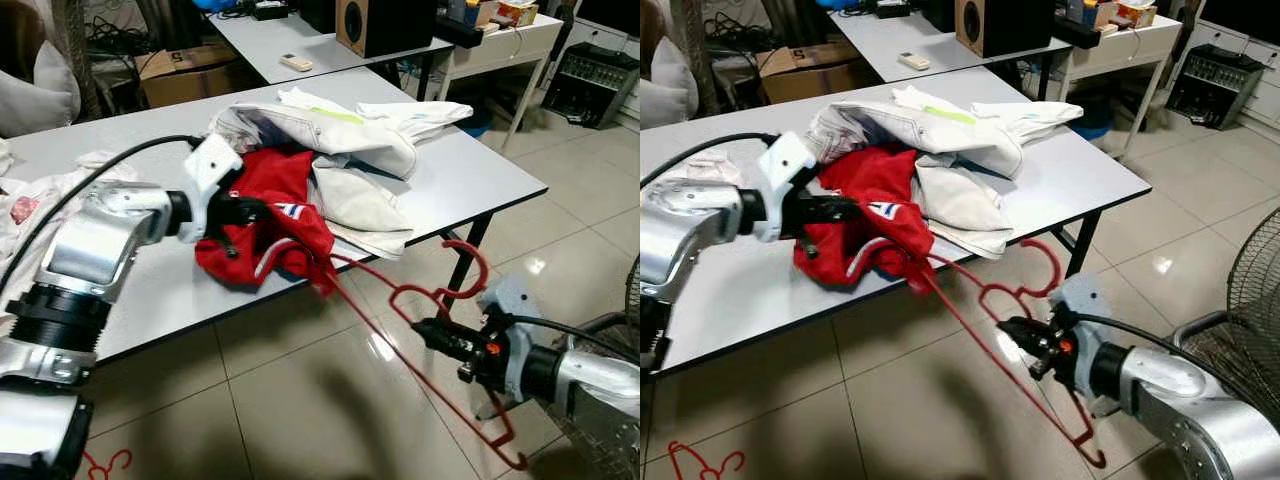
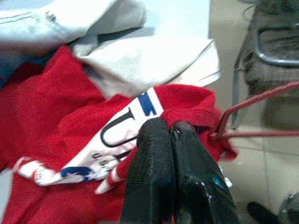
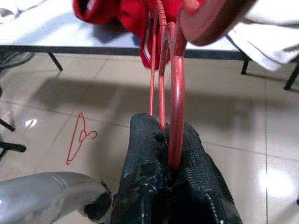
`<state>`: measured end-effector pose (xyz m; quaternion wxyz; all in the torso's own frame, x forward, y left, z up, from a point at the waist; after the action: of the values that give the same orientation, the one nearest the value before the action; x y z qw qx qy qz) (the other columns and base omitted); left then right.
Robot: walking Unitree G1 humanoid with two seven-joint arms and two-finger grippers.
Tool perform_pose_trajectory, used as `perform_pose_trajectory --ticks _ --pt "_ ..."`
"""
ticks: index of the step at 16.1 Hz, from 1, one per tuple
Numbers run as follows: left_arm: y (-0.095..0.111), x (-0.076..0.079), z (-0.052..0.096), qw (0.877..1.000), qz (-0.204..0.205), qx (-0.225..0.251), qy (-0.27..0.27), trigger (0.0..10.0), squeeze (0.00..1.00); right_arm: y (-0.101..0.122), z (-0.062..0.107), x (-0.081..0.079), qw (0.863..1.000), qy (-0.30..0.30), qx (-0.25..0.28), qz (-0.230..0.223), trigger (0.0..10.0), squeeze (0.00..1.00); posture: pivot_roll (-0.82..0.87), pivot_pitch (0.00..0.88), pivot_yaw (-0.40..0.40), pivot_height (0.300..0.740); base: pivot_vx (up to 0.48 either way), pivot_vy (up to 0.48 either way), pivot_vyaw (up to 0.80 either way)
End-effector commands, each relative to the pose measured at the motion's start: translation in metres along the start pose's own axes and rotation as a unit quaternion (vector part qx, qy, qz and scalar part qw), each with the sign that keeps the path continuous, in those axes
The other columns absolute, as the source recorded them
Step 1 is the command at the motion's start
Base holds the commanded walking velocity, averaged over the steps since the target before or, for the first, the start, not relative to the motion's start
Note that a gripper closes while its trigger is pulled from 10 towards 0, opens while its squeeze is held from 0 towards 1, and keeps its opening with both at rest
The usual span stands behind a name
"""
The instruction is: Hang hanger
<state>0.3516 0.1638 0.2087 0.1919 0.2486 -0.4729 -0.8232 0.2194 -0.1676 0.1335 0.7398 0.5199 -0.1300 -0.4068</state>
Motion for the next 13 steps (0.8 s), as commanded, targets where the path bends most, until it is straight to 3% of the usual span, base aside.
perform_pose_trajectory --ticks 1,5,9,11,13 --pt "0.005 0.001 0.002 1.0 -0.005 0.008 -0.002 0.0 0.0 0.006 0.001 -0.003 1.0 0.01 0.016 0.004 10.0 0.0 -0.14 0.0 0.049 0.74 0.0 0.0 0.0" --pt "0.012 0.007 -0.001 0.999 0.002 0.028 -0.018 0.0 0.0 0.004 -0.009 0.002 0.999 0.005 0.037 -0.02 10.0 0.0 -0.14 0.0 0.046 0.74 0.0 0.0 0.0" --pt "-0.007 0.011 0.007 0.998 -0.044 -0.035 -0.032 0.0 0.0 0.018 -0.01 0.009 0.996 -0.013 0.084 -0.03 10.0 0.0 -0.13 0.0 0.037 0.74 0.0 0.0 0.0" --pt "-0.011 0.027 0.008 0.995 -0.04 -0.042 -0.081 0.0 0.0 0.028 -0.008 0.022 0.992 -0.05 0.116 -0.024 10.0 0.0 -0.13 0.0 0.037 0.74 0.0 0.0 0.0" --pt "-0.011 0.04 0.005 0.992 -0.039 -0.036 -0.114 0.0 0.0 0.035 -0.008 0.021 0.989 -0.041 0.138 -0.034 10.0 0.0 -0.13 0.0 0.038 0.74 0.0 0.0 0.0"
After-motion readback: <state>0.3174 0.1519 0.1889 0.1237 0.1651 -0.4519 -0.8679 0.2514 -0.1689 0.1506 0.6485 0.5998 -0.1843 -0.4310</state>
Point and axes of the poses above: a point about 5 cm out from each wrist's last joint towards the gripper, its own z axis pointing back from the gripper into the wrist, its own y axis along the axis of the wrist's last joint, x = y × z, the point moved 2 cm from there along -z, pointing out of the wrist towards the gripper, and after that the axes turned 4 degrees about -z, right-handed, at the moved point
